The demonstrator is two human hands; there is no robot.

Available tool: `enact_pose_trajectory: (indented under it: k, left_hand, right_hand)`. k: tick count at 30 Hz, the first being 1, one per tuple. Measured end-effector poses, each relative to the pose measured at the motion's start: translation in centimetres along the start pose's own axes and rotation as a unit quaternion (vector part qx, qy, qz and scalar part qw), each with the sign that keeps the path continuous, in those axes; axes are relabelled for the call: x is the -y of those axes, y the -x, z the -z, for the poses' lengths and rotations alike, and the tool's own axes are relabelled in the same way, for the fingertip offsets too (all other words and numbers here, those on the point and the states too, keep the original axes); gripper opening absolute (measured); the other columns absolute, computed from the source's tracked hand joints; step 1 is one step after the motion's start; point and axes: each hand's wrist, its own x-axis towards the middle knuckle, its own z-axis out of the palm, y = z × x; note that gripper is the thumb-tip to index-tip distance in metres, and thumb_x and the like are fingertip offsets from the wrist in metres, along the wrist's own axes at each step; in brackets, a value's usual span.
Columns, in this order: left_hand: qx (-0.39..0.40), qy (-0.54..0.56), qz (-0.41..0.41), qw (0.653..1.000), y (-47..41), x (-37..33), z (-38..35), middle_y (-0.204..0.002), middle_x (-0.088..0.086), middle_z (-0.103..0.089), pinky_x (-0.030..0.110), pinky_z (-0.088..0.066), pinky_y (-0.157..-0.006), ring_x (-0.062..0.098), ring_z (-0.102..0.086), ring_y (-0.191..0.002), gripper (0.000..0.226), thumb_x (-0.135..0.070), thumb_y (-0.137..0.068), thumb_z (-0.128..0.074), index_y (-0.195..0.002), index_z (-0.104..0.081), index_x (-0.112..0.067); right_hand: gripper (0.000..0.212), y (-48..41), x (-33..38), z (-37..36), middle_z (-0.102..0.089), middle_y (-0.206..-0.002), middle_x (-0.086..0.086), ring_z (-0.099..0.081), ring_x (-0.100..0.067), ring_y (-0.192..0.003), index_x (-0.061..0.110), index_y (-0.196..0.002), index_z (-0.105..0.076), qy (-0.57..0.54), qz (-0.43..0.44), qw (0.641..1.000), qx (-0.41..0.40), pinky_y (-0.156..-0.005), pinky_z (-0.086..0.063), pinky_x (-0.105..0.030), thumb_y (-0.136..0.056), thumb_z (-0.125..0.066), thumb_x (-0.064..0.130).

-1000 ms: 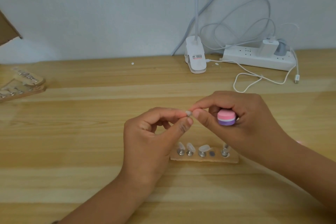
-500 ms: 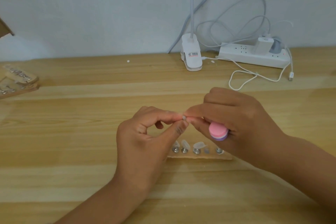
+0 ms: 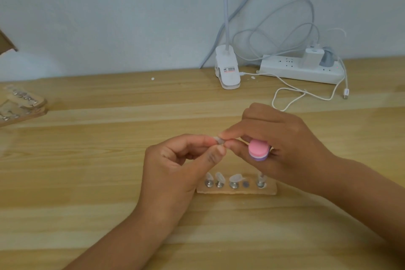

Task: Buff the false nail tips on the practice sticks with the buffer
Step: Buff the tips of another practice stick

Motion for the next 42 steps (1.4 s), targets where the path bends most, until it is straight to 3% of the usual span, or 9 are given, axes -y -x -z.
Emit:
enact_pose_trajectory:
  k: [5,9,12,17,26,31,35,38,42]
  left_hand:
    - [0.025,-0.016,-0.018,0.999,0.2,-0.3,0.0,-0.081,0.003,-0.076,0.03,-0.056,-0.075,0.025,-0.071,-0.075,0.022,-0.031,-0.067,-0.083,-0.087,-0.077,-0.022]
    - [0.041,-0.08,-0.062,0.994,0.2,-0.5,-0.1,-0.087,-0.007,-0.074,0.026,-0.05,-0.073,0.009,-0.067,-0.082,0.032,-0.036,-0.065,-0.082,-0.095,-0.074,-0.027]
    - [0.036,-0.137,-0.117,0.983,0.1,-0.4,0.0,-0.098,-0.011,-0.072,0.024,-0.048,-0.074,0.016,-0.065,-0.093,0.041,-0.034,-0.066,-0.081,-0.105,-0.07,-0.028]
    - [0.017,-0.141,-0.168,0.975,0.2,-0.4,0.1,-0.093,-0.009,-0.072,0.022,-0.047,-0.072,0.015,-0.064,-0.085,0.034,-0.028,-0.065,-0.083,-0.097,-0.073,-0.023]
    - [0.03,-0.046,-0.115,0.992,0.4,-0.3,0.4,-0.088,0.001,-0.074,0.024,-0.053,-0.075,0.016,-0.066,-0.08,0.032,-0.02,-0.062,-0.087,-0.092,-0.077,-0.019]
    - [0.023,-0.053,-0.11,0.992,0.3,-0.4,0.2,-0.087,0.001,-0.074,0.023,-0.053,-0.075,0.015,-0.067,-0.079,0.032,-0.02,-0.062,-0.086,-0.092,-0.076,-0.018]
    - [0.028,-0.078,-0.1,0.992,0.3,-0.4,0.2,-0.089,-0.004,-0.074,0.022,-0.052,-0.077,0.014,-0.067,-0.082,0.032,-0.02,-0.062,-0.087,-0.092,-0.074,-0.019]
    - [0.022,-0.082,-0.078,0.993,0.3,-0.3,0.1,-0.09,-0.006,-0.074,0.022,-0.053,-0.079,0.012,-0.069,-0.085,0.033,-0.014,-0.061,-0.087,-0.09,-0.072,-0.02]
    - [0.028,-0.055,-0.049,0.997,0.4,-0.1,-0.1,-0.091,-0.002,-0.076,0.023,-0.054,-0.082,0.014,-0.072,-0.088,0.035,-0.007,-0.062,-0.083,-0.089,-0.068,-0.024]
  right_hand:
    - [0.017,0.1,0.2,-0.2,-0.047,-0.075,0.006,-0.034,-0.007,-0.073,0.003,-0.087,-0.075,0.054,0.025,0.998,-0.036,-0.068,-0.032,-0.02,-0.094,-0.066,0.015]
    - [0.014,0.3,-0.2,0.2,-0.05,-0.075,0.003,-0.045,-0.014,-0.069,0.003,-0.09,-0.074,0.008,0.004,0.999,-0.033,-0.068,-0.036,-0.018,-0.092,-0.066,0.014]
    - [0.015,0.3,-0.3,0.3,-0.053,-0.076,0.0,-0.048,-0.014,-0.071,0.003,-0.092,-0.074,-0.025,-0.013,1.0,-0.013,-0.069,-0.038,-0.017,-0.093,-0.065,0.015]
    - [0.016,0.1,-0.1,0.3,-0.051,-0.075,0.003,-0.047,-0.012,-0.072,0.004,-0.092,-0.074,-0.053,-0.024,0.998,-0.005,-0.07,-0.036,-0.013,-0.093,-0.065,0.016]
    - [0.007,0.3,0.5,-0.2,-0.06,-0.072,-0.003,-0.048,-0.013,-0.07,0.004,-0.085,-0.073,-0.067,-0.057,0.996,-0.007,-0.069,-0.036,-0.014,-0.088,-0.07,0.009]
    - [0.008,0.4,0.8,-0.4,-0.054,-0.076,0.006,-0.045,-0.008,-0.072,0.007,-0.091,-0.071,-0.064,-0.064,0.996,-0.001,-0.07,-0.035,-0.015,-0.091,-0.07,0.014]
    - [0.041,0.8,0.2,0.6,-0.043,-0.083,0.016,-0.046,-0.013,-0.075,0.02,-0.117,-0.053,-0.119,-0.151,0.979,0.072,-0.07,-0.036,-0.021,-0.078,-0.049,0.03]
    - [0.028,0.8,-0.1,1.1,-0.044,-0.085,0.011,-0.043,-0.011,-0.074,0.02,-0.108,-0.044,-0.171,-0.168,0.967,0.086,-0.068,-0.034,-0.016,-0.082,-0.037,0.024]
    - [0.021,0.4,0.1,0.7,-0.054,-0.104,0.014,-0.054,-0.01,-0.098,0.02,-0.112,-0.053,-0.145,-0.124,0.977,0.094,-0.086,-0.038,-0.013,-0.094,-0.052,0.009]
